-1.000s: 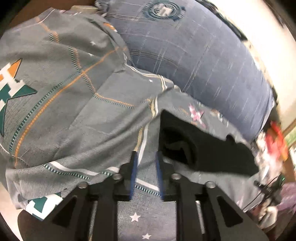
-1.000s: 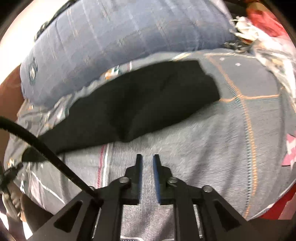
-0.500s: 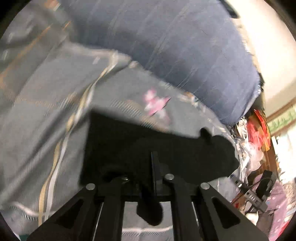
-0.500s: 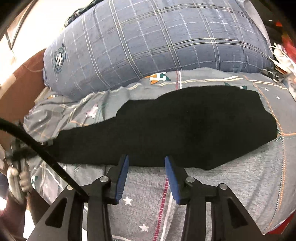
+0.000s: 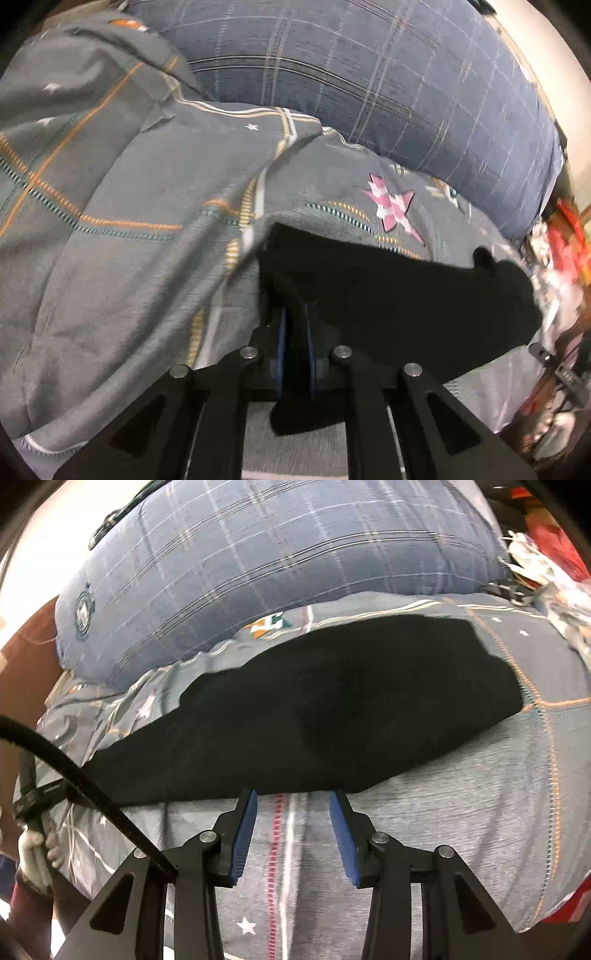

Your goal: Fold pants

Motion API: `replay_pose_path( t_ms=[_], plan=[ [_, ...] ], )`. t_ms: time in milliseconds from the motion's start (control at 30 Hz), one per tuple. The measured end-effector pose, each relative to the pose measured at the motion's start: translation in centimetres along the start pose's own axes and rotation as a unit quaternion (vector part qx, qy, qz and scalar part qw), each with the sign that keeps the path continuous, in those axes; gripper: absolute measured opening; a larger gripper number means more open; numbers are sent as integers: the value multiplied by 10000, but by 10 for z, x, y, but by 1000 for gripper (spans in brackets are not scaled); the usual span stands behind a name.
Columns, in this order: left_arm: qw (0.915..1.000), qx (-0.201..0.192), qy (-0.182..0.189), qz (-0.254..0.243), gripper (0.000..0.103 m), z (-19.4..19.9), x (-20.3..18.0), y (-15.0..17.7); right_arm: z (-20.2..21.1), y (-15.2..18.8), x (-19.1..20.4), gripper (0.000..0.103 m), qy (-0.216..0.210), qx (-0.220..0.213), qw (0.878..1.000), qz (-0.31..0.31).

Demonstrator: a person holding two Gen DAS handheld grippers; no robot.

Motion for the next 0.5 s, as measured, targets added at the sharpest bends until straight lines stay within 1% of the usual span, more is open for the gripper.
replay_pose_path(
  t_ms=[33, 100, 200, 267, 300, 400, 433, 500],
  plan=[
    [9999, -88, -54, 51, 14, 8, 4, -2, 4, -3, -4, 52, 64, -80, 9999, -39],
    [9995, -226, -185, 99, 15, 20, 11, -3, 13, -10, -15, 54, 180, -214, 9995, -140],
    [9986, -441, -179, 233, 19, 38, 25, 5, 27, -21, -42, 56, 405, -404, 9974, -429],
    [9977, -585, -177, 297, 30, 51, 26, 9, 32, -26, -60, 59, 515, -479, 9957, -599],
    [9974, -628, -165, 317, 32, 49, 26, 14, 35, -31, -74, 60, 586, -543, 9939, -759],
    [9973, -657, -99, 304, 33, 49, 20, 26, 38, -42, -108, 62, 668, -702, 9878, -1218],
    [9973, -666, -100, 282, 33, 50, 15, 27, 39, -46, -124, 65, 677, -801, 9837, -1458],
    [9975, -664, -136, 215, 35, 50, 6, 32, 39, -54, -138, 69, 684, -861, 9797, -1677]
  ],
)
Point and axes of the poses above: each gripper's, at about its wrist camera, not at the fingertips, and z roughly against the way its jaws point, x to its left, y to its underside, the point moved 8 cm from there along -z, roughly the way its jaws point, and after that the axes turned 5 degrees about x, right-handed, at the moved point
